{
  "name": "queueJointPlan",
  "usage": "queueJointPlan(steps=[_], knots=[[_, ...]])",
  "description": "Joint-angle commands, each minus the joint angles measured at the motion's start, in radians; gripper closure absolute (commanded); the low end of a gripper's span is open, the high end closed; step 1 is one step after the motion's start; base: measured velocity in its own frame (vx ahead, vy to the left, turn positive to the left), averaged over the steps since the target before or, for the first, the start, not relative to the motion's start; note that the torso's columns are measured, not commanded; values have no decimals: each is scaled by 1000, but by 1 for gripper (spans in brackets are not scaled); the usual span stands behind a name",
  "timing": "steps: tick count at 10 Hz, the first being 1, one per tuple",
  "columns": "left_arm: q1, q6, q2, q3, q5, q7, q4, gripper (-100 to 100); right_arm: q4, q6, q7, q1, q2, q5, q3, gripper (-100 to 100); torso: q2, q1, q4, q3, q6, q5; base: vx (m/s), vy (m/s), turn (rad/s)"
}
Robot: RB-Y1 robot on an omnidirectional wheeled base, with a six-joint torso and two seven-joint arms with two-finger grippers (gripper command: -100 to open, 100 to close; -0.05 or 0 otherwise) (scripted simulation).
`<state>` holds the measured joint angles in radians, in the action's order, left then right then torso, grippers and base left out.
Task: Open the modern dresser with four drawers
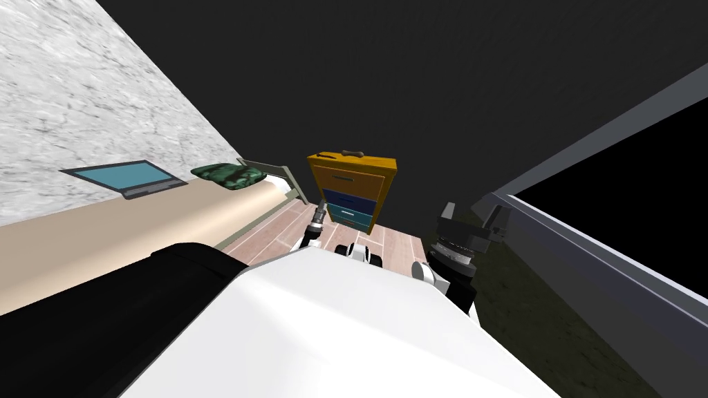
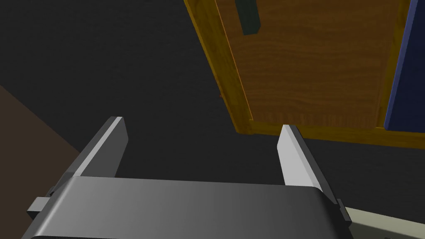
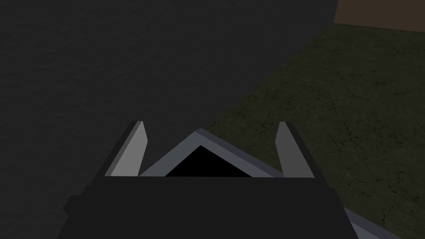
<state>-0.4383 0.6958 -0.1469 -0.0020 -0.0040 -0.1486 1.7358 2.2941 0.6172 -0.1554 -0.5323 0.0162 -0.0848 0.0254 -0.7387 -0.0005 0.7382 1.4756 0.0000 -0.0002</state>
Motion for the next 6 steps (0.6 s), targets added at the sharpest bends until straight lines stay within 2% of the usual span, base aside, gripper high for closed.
queueJointPlan(steps=[1, 6], knots=[[7, 22, 3, -8, -8, -5, -63, -100, 0, 0, 0, 0, 0, 0, 0, 0, 1, 1, 0, 1, 0, 0, 100, -4, -40], [22, 77, 6, -22, -24, -15, -202, -100, 0, 0, 0, 0, 0, 0, 0, 0, 1, 0, 0, 1, 0, 0, 98, -15, -44]])
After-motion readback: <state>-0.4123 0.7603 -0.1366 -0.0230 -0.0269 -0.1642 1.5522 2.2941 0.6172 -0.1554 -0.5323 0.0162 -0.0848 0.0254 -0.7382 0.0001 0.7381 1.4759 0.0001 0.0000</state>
